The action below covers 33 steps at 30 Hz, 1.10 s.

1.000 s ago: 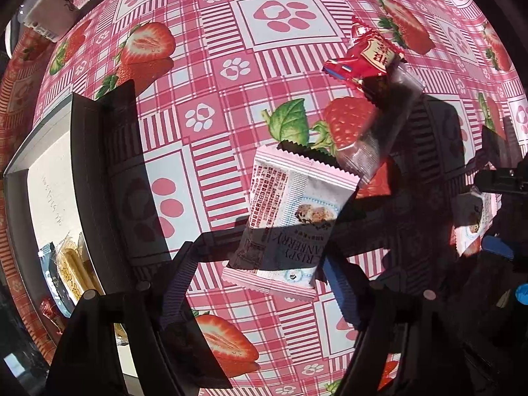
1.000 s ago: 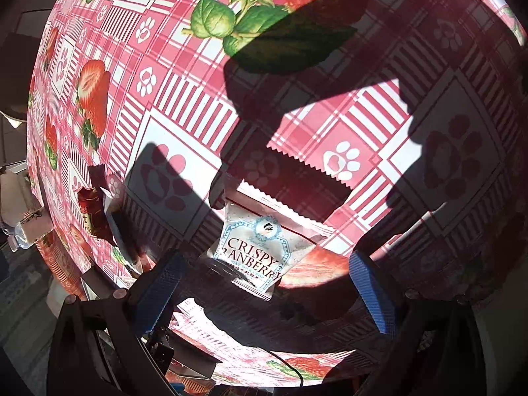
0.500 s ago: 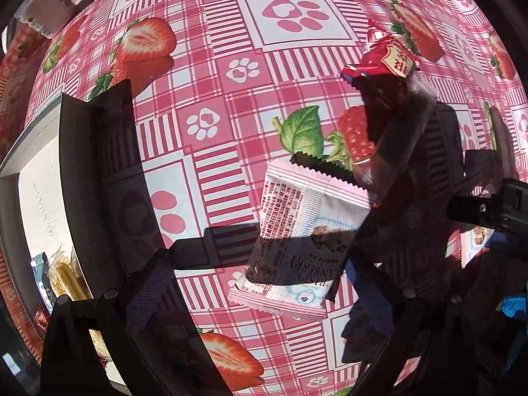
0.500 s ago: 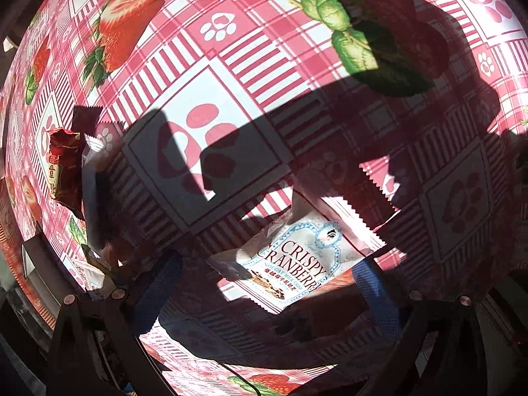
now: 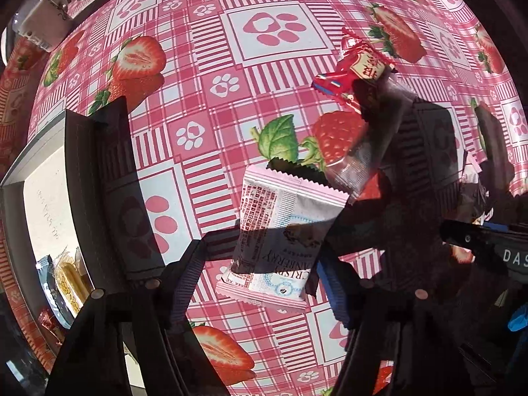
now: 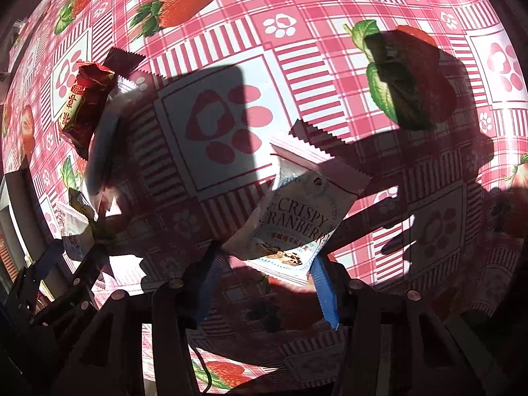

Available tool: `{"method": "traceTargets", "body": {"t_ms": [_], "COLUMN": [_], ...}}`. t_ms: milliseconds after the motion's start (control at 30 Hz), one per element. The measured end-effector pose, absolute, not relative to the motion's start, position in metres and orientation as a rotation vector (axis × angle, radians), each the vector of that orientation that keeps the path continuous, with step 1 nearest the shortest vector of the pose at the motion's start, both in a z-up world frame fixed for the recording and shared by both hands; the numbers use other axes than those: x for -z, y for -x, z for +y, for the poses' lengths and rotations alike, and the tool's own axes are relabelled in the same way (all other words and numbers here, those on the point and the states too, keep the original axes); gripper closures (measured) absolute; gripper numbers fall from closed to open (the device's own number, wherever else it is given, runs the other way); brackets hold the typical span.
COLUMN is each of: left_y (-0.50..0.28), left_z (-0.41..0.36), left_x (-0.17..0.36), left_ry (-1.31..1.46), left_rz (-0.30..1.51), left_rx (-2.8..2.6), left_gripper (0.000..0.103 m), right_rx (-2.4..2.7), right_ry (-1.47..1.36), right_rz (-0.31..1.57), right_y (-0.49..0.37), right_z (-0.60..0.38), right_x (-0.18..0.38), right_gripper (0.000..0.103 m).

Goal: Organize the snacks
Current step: 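Carry the white cranberry packet toward the white tray with both tools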

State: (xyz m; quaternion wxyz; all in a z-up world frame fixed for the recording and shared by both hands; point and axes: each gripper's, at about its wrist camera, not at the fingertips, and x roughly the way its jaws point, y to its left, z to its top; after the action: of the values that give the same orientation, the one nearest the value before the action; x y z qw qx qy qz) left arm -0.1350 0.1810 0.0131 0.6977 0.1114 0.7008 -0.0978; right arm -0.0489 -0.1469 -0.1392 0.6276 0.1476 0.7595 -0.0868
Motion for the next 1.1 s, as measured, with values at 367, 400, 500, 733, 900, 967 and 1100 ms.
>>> {"method": "traceTargets", "body": {"t_ms": [367, 400, 500, 733, 900, 967, 1100], "left_y": [0.162, 0.166, 0.179, 0.2, 0.204, 0.204, 0.205], "left_z": [0.178, 0.179, 0.182, 0.212, 0.243, 0.255, 0.277], "left_x": [-0.057, -0.062, -0.08, -0.099, -0.11, -0.114, -0.118], "left_ry": [-0.172, -0.167, -0.158, -0.151, -0.123, -0.11, -0.082], "left_rz": [1.523, 1.517, 1.491, 1.439, 1.404, 1.388, 1.369], "left_rx": [0.348, 0.359, 0.396, 0.387, 0.331, 0.308, 0.265], "left_gripper": [0.06, 0.06, 0.06, 0.06, 0.06, 0.06, 0.06], "right_rx": [0.09, 0.082, 0.063, -0.004, -0.058, -0.081, -0.133], "right_ry": [-0.217, -0.213, -0.219, -0.176, -0.148, -0.125, -0.084], "right_rz": [1.702, 1.699, 1.69, 1.65, 1.625, 1.62, 1.61], "right_y": [0.101, 0.102, 0.105, 0.101, 0.087, 0.078, 0.064], "right_z": [-0.104, -0.102, -0.091, -0.053, -0.008, 0.011, 0.051], "right_x": [0.078, 0.073, 0.059, 0.025, 0.003, -0.002, -0.011], "right_gripper": [0.05, 0.05, 0.05, 0.05, 0.05, 0.05, 0.05]}}
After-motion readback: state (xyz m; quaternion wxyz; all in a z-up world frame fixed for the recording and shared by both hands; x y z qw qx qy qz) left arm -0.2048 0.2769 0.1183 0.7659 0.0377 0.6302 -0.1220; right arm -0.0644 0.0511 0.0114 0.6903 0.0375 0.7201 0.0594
